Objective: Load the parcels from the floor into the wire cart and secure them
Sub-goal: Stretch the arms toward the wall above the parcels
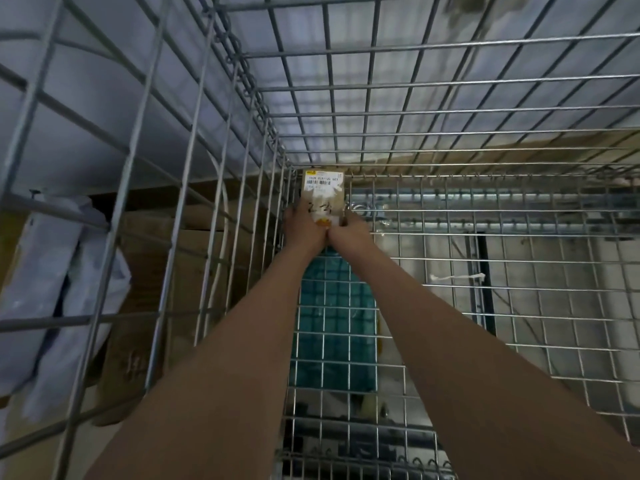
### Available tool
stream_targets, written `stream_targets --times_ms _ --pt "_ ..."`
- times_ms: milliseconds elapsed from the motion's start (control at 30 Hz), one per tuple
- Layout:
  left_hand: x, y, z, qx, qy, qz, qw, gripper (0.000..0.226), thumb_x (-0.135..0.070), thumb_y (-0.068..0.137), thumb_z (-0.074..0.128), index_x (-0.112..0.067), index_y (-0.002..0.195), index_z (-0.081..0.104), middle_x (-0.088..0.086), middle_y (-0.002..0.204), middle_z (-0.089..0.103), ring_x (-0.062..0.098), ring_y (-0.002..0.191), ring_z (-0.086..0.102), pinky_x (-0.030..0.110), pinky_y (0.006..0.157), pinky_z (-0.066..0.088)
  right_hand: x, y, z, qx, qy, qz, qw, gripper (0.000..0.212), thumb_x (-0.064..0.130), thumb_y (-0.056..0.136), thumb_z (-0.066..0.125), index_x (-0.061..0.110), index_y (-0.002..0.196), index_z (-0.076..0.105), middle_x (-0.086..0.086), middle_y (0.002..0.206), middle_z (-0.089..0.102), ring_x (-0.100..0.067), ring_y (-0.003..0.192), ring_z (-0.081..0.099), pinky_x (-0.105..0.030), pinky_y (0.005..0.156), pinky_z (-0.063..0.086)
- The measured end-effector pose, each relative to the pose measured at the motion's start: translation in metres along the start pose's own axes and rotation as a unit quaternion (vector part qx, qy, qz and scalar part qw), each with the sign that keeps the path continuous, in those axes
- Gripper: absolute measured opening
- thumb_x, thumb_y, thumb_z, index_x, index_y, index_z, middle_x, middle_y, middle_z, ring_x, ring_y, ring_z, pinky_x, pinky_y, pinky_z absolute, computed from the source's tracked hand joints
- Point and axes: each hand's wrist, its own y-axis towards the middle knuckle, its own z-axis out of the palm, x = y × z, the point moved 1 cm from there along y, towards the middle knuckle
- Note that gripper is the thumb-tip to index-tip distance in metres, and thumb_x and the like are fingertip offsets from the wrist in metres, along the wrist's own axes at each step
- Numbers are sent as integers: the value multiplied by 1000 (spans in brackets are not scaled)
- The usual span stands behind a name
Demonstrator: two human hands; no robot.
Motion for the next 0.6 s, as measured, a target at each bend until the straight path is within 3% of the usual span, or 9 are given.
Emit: stream_targets --times_ms 67,167,367,500,600 --pt "-2 -8 -6 -18 66 24 997 65 -14 91 60 -6 150 34 16 156 29 34 140 34 42 117 31 1 0 4 15 -12 -3 1000 64 18 72 54 14 136 51 -9 123 64 -29 110 61 -47 97 53" --pt "7 -8 -6 -22 108 61 992 57 0 95 52 5 148 33 22 157 24 37 145 27 42 118 25 5 -2 8 34 -9 6 999 63 14 86 54 12 147 39 -7 135 54 -29 121 53 -47 105 48" --pt "22 -8 1 -46 88 60 993 56 -9 103 43 -1 155 22 17 162 21 32 149 22 32 117 16 12 5 18 45 -54 12 997 56 3 90 44 12 146 41 -13 137 54 -30 115 53 -46 102 49" --pt "22 -12 5 -9 181 77 980 79 -7 98 56 -3 158 5 8 167 -3 29 152 7 42 121 24 8 10 17 50 -65 17 996 59 4 91 42 12 149 35 -13 140 52 -32 117 52 -47 102 49" --pt "15 -9 1 9 224 63 972 77 -17 99 55 0 157 8 12 166 -1 29 153 5 39 122 21 13 6 14 53 -96 12 994 54 13 93 46 12 147 38 -12 140 53 -32 121 54 -43 101 49"
